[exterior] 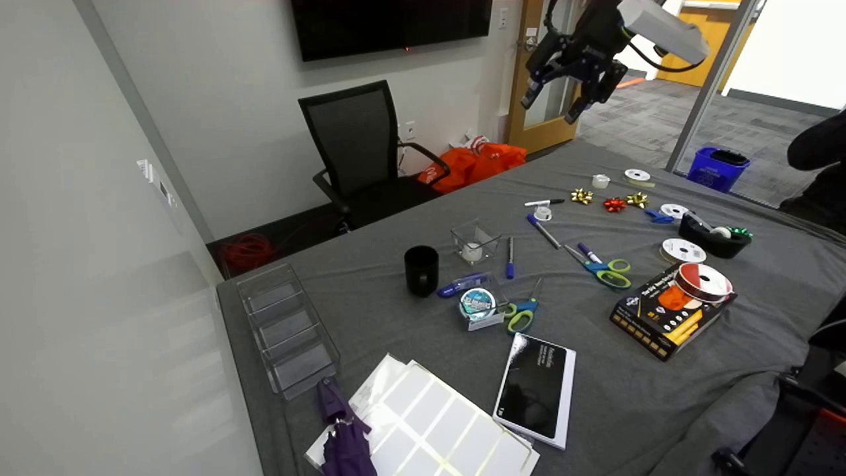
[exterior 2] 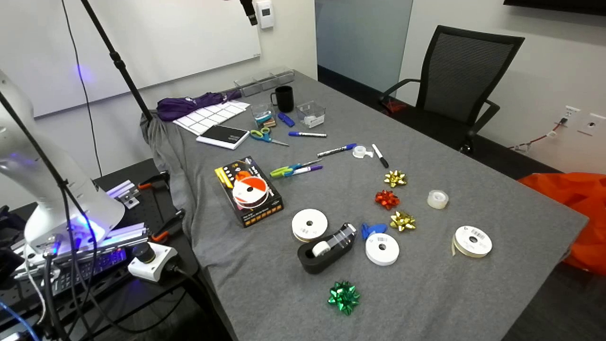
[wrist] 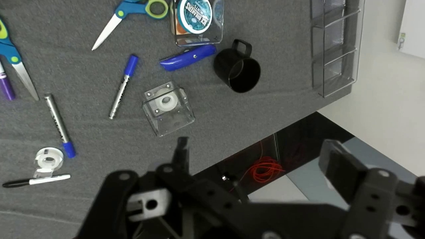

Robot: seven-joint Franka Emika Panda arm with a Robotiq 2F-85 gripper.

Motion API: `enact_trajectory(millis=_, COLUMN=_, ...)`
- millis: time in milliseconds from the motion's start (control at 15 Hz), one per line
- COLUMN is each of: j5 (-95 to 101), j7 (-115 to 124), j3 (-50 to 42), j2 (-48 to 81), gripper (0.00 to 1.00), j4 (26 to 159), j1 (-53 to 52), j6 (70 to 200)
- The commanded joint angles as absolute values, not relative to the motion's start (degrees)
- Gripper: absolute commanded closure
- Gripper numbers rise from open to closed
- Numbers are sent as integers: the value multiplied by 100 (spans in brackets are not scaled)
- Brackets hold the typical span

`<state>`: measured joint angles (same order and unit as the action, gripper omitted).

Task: Put a marker into the cup

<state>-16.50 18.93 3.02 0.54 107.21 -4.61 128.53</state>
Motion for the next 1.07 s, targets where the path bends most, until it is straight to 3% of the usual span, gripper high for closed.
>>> enact_trajectory(millis=0, j5=-1082, j7=2223, j3=337, j2=157, gripper=0, j4=10704, j1=-448, j6=12897)
enact_trajectory(millis=333, j5=620, j7=3291, j3=231, j2=797, gripper=0, j4=10579, j1=-476, j6=13263)
enact_trajectory(millis=1000, j5=638, j7=3481, j3=-176, j2=2913, gripper=0, j4=9165, j1=-592, j6=12655)
